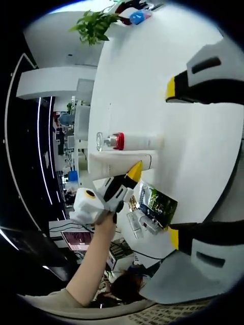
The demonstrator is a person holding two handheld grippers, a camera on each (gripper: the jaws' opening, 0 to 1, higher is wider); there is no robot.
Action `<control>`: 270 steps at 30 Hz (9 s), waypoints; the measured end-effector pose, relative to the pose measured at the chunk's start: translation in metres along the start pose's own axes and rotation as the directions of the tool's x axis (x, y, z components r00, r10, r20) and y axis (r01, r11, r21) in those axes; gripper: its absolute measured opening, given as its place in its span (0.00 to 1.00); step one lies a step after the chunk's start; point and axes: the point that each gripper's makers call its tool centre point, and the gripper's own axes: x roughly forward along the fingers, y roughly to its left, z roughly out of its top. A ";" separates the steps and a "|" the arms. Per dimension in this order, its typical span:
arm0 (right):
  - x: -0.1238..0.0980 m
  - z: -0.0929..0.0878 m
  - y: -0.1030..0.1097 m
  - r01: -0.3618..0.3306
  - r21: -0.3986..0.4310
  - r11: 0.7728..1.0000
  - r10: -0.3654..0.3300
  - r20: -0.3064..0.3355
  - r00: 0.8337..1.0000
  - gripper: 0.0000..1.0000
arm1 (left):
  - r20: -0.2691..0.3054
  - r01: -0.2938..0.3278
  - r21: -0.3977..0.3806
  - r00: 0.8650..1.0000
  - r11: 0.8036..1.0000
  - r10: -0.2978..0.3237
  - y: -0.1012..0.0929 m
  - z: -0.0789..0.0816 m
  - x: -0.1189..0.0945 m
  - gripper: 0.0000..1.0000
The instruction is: Arrange the skincare products in the storage area until every visible bottle or jar stands upright without overlapping.
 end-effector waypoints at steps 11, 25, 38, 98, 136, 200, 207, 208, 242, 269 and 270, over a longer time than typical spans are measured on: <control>0.000 -0.001 0.002 -0.003 -0.008 1.000 0.002 -0.009 1.000 0.98 | -0.021 0.003 -0.032 1.000 0.999 -0.004 0.001 -0.001 0.001 0.18; 0.000 0.000 0.004 -0.016 -0.014 1.000 0.016 -0.007 1.000 0.98 | -0.053 -0.047 -0.093 0.998 0.994 0.043 -0.004 -0.006 -0.020 0.52; 0.008 0.001 0.021 -0.066 0.003 0.998 0.066 -0.012 0.998 0.98 | -0.090 -0.209 -0.320 0.978 0.924 0.190 -0.012 -0.043 -0.081 0.67; 0.010 -0.009 0.039 -0.102 -0.091 0.991 0.094 -0.088 0.992 0.89 | -0.167 -0.539 -0.577 0.813 0.613 0.557 -0.089 -0.111 -0.208 0.95; 0.009 -0.016 0.029 -0.054 -0.077 0.996 0.045 -0.124 0.991 0.79 | -0.407 -0.578 -0.616 0.815 0.536 0.411 -0.068 -0.164 -0.172 0.83; 0.014 -0.037 0.026 -0.050 -0.144 0.988 0.017 -0.217 0.976 0.75 | -0.540 -0.639 -0.545 0.763 0.543 0.356 -0.024 -0.191 -0.165 0.19; 0.014 -0.037 0.026 -0.052 -0.147 0.988 0.019 -0.216 0.976 0.75 | -0.523 -0.634 -0.577 0.771 0.515 0.363 -0.026 -0.187 -0.168 0.18; 0.015 -0.037 0.027 -0.054 -0.148 0.988 0.021 -0.217 0.976 0.75 | -0.521 -0.634 -0.580 0.771 0.511 0.365 -0.026 -0.187 -0.169 0.18; 0.011 -0.028 0.044 -0.128 -0.059 0.990 0.114 -0.193 0.975 0.71 | -0.271 -0.516 -0.718 0.825 0.466 0.496 -0.077 -0.098 -0.173 0.18; -0.001 0.024 0.081 -0.294 0.105 0.950 0.296 -0.007 0.955 0.62 | -0.131 -0.447 -0.723 0.837 0.526 0.531 -0.117 -0.055 -0.180 0.18; 0.001 0.031 0.090 -0.321 0.128 0.938 0.321 0.017 0.947 0.62 | -0.117 -0.439 -0.724 0.838 0.531 0.534 -0.118 -0.050 -0.180 0.18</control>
